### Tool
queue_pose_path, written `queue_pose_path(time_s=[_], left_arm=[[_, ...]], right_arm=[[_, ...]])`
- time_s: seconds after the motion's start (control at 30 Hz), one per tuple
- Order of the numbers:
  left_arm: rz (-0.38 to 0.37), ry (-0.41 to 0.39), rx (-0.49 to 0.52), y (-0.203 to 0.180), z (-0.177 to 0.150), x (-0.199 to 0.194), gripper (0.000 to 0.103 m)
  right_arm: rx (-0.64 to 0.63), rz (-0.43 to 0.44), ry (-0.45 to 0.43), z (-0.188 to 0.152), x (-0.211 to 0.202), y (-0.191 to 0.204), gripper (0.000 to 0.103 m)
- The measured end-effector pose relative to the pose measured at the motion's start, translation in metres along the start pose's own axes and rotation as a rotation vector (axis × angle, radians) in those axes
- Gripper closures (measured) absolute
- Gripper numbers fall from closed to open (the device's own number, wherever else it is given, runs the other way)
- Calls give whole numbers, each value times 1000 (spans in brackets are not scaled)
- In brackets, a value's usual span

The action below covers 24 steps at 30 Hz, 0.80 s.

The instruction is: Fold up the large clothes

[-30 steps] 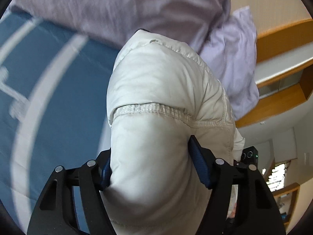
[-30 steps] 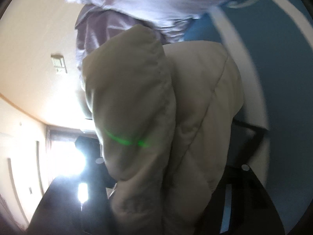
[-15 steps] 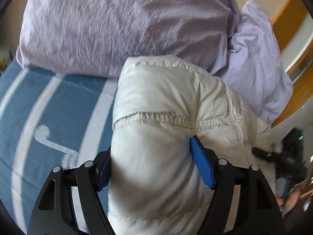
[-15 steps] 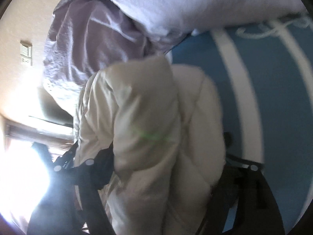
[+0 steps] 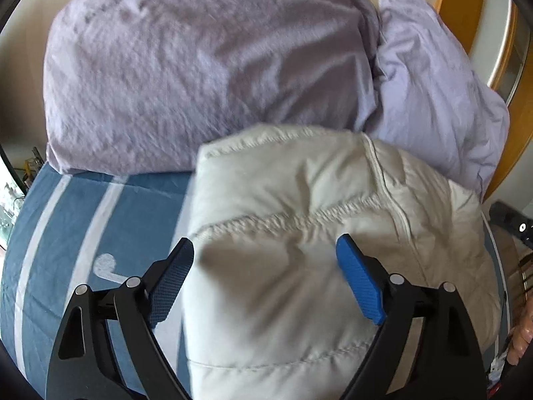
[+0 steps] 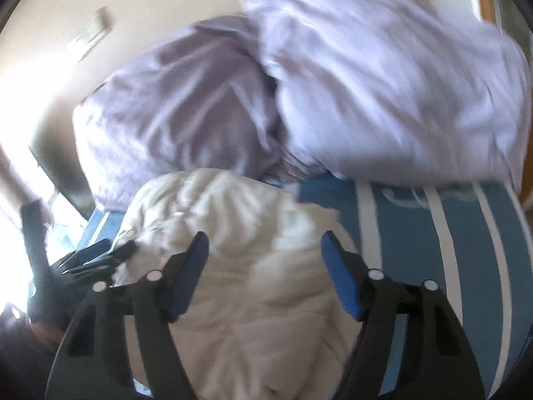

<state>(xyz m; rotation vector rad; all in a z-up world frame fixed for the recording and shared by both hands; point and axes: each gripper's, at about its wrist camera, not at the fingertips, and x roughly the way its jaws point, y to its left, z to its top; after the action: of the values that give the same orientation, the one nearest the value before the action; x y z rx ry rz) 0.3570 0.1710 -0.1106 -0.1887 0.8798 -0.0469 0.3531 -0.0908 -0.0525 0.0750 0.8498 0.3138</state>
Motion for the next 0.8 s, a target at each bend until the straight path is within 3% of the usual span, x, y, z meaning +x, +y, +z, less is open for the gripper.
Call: queue_pose_path(time_s=[0.1,0.23,0.53,0.8], left_arm=[[6,-11,-5,-4,-5,3,15],[-2,-18,2,-4,-12,5,14],[17,-41,79,-19,-24,8,14],[41,-42,92,-22,-25,5,13]], right_arm=[[-45,-26,15,-4,8,14,42],[-46,-85,73,-30,25,0,49],[21,-115,63,-70,54,-10,50],[72,-108,81,-80,65,-20,49]])
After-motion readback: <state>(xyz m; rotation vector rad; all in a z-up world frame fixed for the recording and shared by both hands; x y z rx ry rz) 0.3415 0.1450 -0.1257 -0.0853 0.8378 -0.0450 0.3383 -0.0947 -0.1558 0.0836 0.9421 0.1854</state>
